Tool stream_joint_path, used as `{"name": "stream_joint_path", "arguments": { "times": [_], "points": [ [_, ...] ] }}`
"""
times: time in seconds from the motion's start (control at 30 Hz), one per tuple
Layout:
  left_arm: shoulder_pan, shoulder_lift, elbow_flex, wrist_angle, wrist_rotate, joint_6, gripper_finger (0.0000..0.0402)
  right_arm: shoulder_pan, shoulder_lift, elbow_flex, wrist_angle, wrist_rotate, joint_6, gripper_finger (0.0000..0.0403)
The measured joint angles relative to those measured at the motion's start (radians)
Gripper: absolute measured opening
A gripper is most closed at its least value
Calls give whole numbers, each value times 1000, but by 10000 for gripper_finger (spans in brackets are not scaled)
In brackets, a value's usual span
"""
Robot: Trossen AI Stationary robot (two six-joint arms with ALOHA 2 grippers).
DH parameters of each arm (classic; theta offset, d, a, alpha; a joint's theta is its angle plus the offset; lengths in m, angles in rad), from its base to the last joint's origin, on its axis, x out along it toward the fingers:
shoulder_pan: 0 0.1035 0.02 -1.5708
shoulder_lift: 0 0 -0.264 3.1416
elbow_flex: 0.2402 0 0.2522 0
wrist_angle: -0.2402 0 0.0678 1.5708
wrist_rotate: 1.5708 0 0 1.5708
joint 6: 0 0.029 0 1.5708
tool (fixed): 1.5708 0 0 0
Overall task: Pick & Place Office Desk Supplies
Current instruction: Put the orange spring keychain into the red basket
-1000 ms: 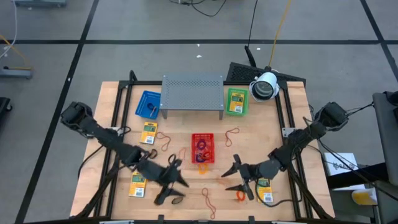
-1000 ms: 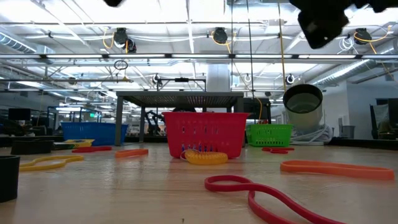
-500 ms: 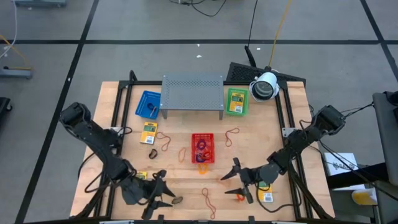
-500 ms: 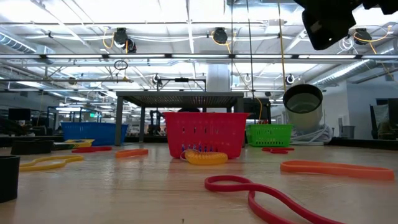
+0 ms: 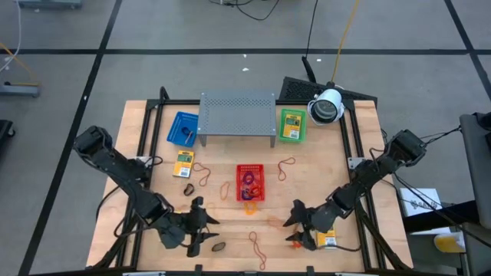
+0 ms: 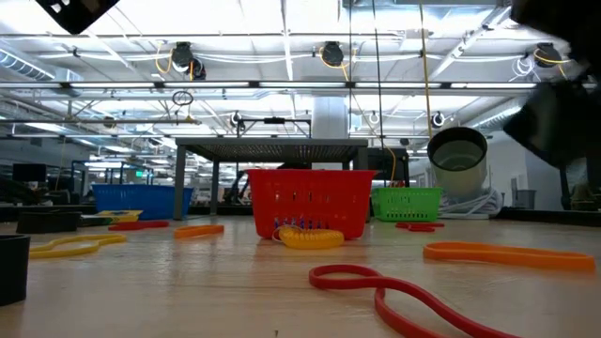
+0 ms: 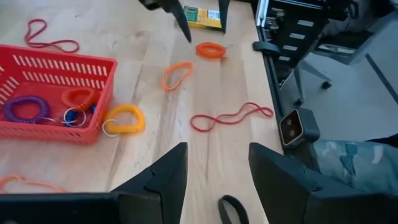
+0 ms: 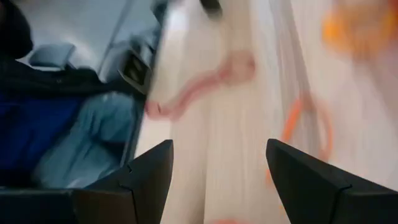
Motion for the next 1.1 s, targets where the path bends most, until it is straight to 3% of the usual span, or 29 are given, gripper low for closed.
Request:
{"name": "stream_joint_path", "arguments": {
  "times": [0.13,0.3,0.7,1.1],
  "points": [
    [15,0,0,0,0,10,177,0,0,0,-92,-113,168,247],
    [26,0,0,0,0,9,177,2,0,0,-133,-167,183,247],
    [25,0,0,0,1,5,177,7,0,0,-172,-130,-95,247],
    [25,0,0,0,3,2,177,9,0,0,-183,-97,-225,247]
  ]
}}
